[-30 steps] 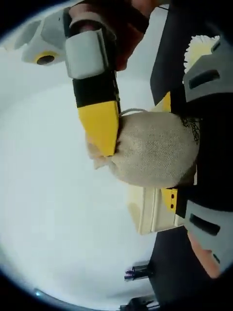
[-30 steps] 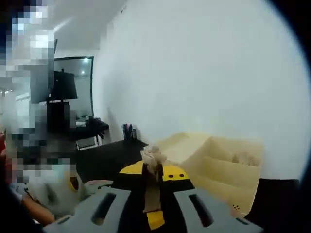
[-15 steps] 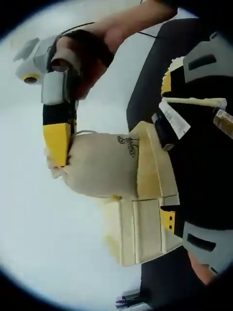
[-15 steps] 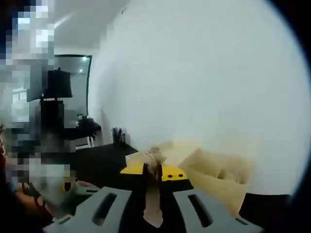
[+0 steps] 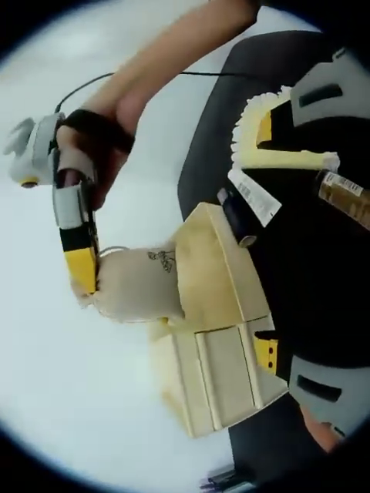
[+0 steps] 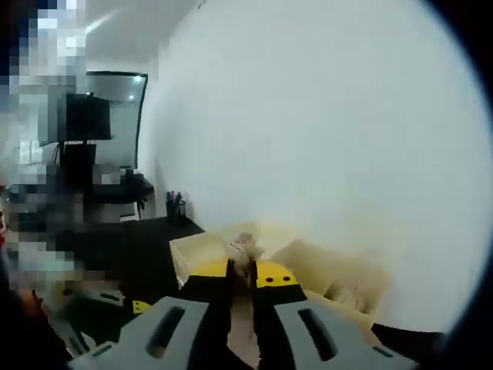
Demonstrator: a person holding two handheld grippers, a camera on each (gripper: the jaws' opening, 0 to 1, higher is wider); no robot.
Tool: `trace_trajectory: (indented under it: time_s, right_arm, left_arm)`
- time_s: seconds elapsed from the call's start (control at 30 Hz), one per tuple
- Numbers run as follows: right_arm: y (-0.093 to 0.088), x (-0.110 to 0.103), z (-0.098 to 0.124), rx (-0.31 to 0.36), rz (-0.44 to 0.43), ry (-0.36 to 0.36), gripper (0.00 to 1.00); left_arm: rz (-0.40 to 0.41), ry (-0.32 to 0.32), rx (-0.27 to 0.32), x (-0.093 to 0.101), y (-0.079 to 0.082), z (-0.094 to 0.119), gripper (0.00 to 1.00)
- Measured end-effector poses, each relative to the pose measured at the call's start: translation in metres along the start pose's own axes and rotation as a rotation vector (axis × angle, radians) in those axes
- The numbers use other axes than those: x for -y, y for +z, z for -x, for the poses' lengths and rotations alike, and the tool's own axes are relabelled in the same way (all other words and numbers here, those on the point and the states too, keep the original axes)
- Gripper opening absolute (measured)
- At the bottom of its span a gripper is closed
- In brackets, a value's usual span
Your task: Open the drawer, pick up the cosmetic bottles from the table one by one, place them into the drawer, release the gripper, close the drawer, and move the gripper away
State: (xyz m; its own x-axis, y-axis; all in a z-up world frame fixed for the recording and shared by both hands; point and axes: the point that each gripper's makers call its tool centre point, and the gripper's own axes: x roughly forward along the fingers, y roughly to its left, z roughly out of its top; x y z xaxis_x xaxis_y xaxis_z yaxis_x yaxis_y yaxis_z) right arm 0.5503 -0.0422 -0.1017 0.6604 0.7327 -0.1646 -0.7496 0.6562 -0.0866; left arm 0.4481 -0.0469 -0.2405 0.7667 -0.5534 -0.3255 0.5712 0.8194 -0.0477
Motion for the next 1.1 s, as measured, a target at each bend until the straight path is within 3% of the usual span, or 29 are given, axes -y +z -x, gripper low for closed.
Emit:
trace_trajectory:
  time_s: [0.43,0.53,0.83,1.1]
  right_arm:
    - [0.001,0.043,-0.029,-0.019,0.116,-0.028,0.07]
    - [-0.001,0.051,-0.036,0.0,0.178,-0.048,0.07]
    - [-0.004,0.068,-0.059,0.025,0.285,0.002,0.07]
    - [-0.009,0.086,-0.078,0.041,0.282,0.049,0.07]
  left_arm:
    - [-0.006,-0.014,-0.036,-0.005,-0.013,0.0,0.84]
    - [0.015,-0.013,-0.04,-0.011,-0.015,0.001,0.83]
    - [0.057,-0.06,-0.038,0.0,-0.017,0.0,0.82]
    - [0.066,-0.088,-0.039,0.007,-0.019,-0.003,0.81]
